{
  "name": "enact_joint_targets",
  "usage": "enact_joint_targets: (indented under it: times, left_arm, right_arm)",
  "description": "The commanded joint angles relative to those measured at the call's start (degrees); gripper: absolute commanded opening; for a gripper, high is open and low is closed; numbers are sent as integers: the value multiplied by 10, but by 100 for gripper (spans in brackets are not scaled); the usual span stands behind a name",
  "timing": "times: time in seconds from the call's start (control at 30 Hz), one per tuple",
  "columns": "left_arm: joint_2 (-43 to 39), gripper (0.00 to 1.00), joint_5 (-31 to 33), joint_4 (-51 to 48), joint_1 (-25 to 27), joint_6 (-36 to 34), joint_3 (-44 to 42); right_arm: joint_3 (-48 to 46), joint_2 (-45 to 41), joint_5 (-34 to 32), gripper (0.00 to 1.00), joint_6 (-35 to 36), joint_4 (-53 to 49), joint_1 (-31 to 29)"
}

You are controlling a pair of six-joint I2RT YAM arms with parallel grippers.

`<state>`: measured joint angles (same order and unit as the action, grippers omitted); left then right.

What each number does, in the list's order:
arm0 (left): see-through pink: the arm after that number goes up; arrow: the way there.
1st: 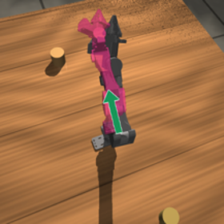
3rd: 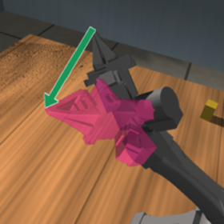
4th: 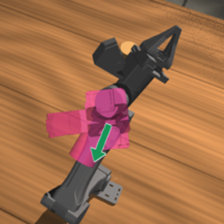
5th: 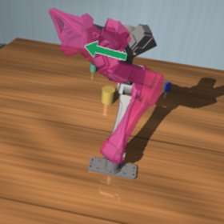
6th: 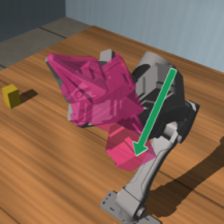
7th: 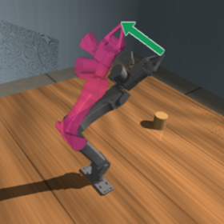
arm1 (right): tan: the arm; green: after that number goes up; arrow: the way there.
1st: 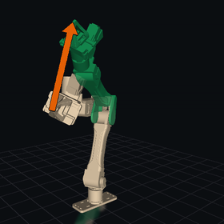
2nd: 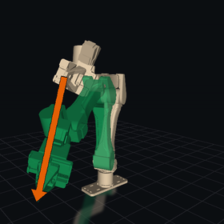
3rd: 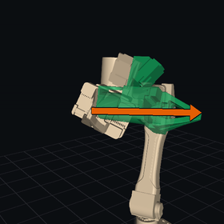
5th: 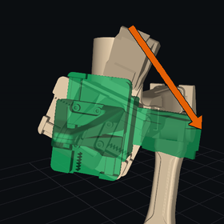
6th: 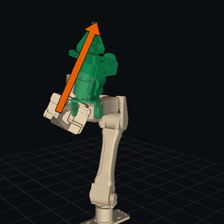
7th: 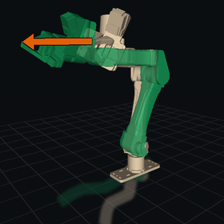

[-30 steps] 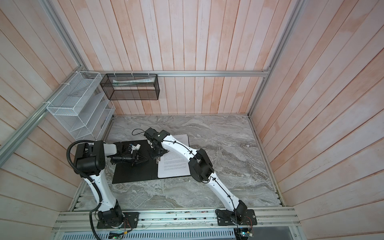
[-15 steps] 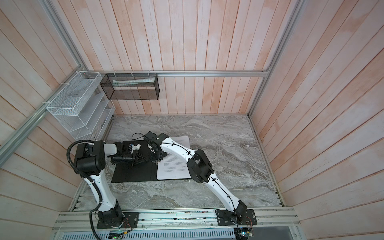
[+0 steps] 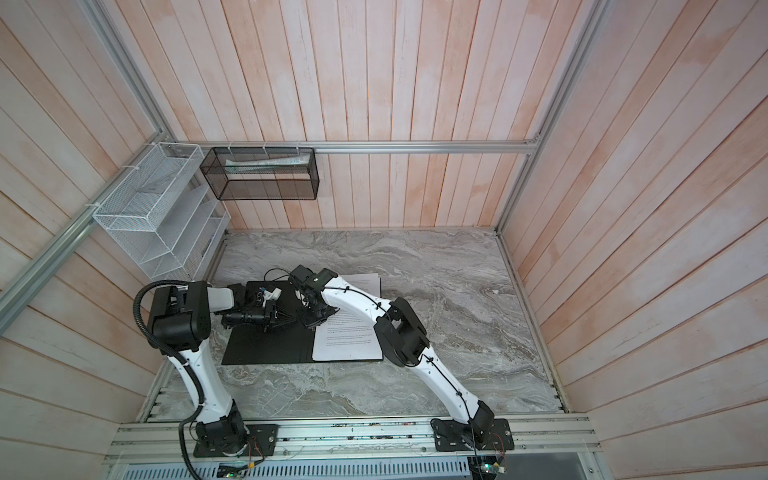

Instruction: Put the files into the folder

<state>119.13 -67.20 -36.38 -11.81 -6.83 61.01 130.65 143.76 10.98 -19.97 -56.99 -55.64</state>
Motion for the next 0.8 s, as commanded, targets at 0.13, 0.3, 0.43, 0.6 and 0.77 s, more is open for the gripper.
enact_joint_targets:
  times: [0.13,0.3,0.43,0.6,0.77]
  left_arm:
    - [7,0,37,14,1,1,-14]
    - [7,0,37,14,1,1,-14]
    - [7,0,37,15,1,2,-14]
    - [8,0,37,14,1,2,-14]
    - [7,0,37,14,1,2,-14]
  right_arm:
    - [-36,36,-17,8,16,-77,-7]
    - [-40,44,-31,7,22,-86,-8]
    - [-30,49,-48,7,27,-97,-8]
    - [1,56,-67,7,37,-118,-8]
    - [31,61,-65,7,41,-129,-7]
